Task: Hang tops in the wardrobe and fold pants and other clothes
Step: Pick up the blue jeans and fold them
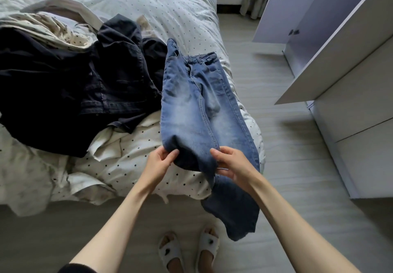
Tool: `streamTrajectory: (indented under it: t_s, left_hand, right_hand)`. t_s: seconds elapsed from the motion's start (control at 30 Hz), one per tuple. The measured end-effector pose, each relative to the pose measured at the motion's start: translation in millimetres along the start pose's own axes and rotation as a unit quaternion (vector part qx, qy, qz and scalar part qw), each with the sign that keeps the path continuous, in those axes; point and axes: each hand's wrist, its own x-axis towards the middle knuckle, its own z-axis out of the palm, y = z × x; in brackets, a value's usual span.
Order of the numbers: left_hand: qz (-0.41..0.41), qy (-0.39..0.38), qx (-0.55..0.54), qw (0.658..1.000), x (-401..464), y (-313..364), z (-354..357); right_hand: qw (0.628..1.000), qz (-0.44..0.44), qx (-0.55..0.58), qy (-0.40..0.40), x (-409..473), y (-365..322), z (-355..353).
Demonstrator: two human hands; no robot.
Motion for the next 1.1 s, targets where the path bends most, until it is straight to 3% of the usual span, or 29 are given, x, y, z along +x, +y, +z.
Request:
streamTrajectory:
  t_s: [0.1, 0.2, 0.33, 0.43, 0.5, 0.63, 0.8, 0.9, 1.0, 1.1]
  left_hand:
    - [0.027, 0.025, 0.138, 0.990, -12.0, 1.0, -12.4]
    - [-0.044, 0.002, 0.338, 0.940, -25.7, -8.0, -31.6]
    - [-0.124, -0.047, 0.244, 0.961, -50.3, -16.9, -42.4]
    - [-0.119, -0.139, 0.112, 0.977, -69.7, -19.3, -51.9]
    - [-0.089, -0.178, 0.122, 0.972, -80.9, -23.8, -54.8]
    - [0.000, -0.075, 0.232, 0.970, -89.9, -35.5, -37.5]
    - [0.042, 0.026, 0.296, 0.954, -99.7, -22.1, -17.1]
    - [0.055, 0.088, 0.314, 0.944, -103.1, -5.1, -19.1]
    - [-0.011, 0.076, 0.231, 0.970, -111.0, 4.6, -22.9]
    - [-0.070, -0.028, 0.175, 0.982, -124.0, 6.8, -33.9]
  right_hand:
    - [0.996, -0.008, -0.083, 0.037, -5.6, 23.9, 6.8]
    - [0.980, -0.016, -0.199, 0.023, -13.2, 46.4, 16.6]
    - [0.966, -0.049, -0.255, 0.017, -19.0, 62.5, 24.8]
    - [0.970, -0.059, -0.233, 0.041, -17.9, 65.4, 24.0]
    - [0.977, -0.043, -0.205, 0.042, -17.9, 69.0, 21.7]
    - [0.978, -0.018, -0.208, 0.004, -27.1, 85.7, 16.7]
    - [0.976, -0.044, -0.197, -0.082, -46.9, 87.7, 5.0]
    - [0.982, -0.050, -0.155, -0.095, -54.7, 78.3, 4.5]
    - [0.989, -0.026, -0.118, -0.082, -63.0, 74.4, 10.2]
    - [0.989, 0.023, -0.118, -0.086, -67.0, 80.8, 18.9]
